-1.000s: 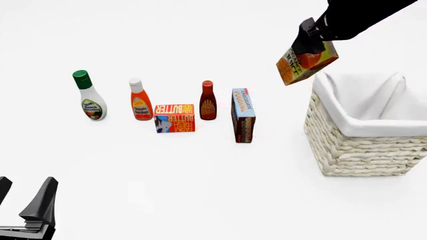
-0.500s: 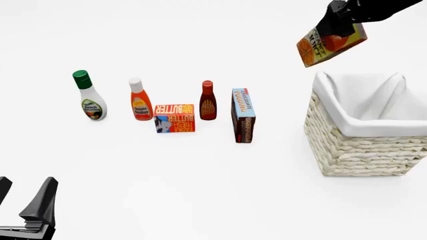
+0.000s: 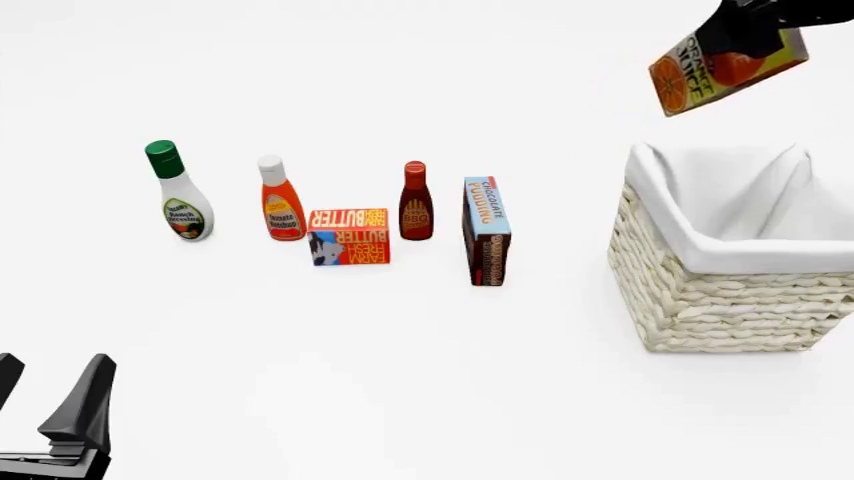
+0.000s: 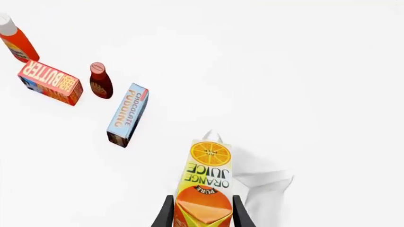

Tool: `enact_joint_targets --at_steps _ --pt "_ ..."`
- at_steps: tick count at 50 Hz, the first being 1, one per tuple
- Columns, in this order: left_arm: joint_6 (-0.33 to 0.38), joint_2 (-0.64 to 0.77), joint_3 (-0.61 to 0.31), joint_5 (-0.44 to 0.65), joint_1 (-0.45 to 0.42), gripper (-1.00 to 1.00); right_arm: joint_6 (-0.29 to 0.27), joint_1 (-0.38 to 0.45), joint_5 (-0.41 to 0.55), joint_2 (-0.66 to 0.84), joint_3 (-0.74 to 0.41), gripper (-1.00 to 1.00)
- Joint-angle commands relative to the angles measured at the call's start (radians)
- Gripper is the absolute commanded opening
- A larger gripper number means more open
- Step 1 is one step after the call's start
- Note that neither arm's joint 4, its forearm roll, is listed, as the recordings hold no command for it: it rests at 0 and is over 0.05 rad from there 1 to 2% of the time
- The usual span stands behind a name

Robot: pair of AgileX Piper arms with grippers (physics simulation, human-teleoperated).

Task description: Pick the orange juice and place it in the basket.

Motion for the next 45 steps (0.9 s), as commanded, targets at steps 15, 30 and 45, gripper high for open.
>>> enact_joint_targets --at_steps 15,30,45 --pt "0.000 0.000 0.000 0.000 0.000 1.00 0.011 -0.097 0.000 -0.056 0.042 -1.00" --pt "0.000 0.000 0.000 0.000 0.000 1.00 0.010 -0.153 0.000 -0.080 0.074 -1.00" --pt "0.000 0.000 0.000 0.000 0.000 1.00 0.019 -0.186 0.000 -0.085 0.103 -1.00"
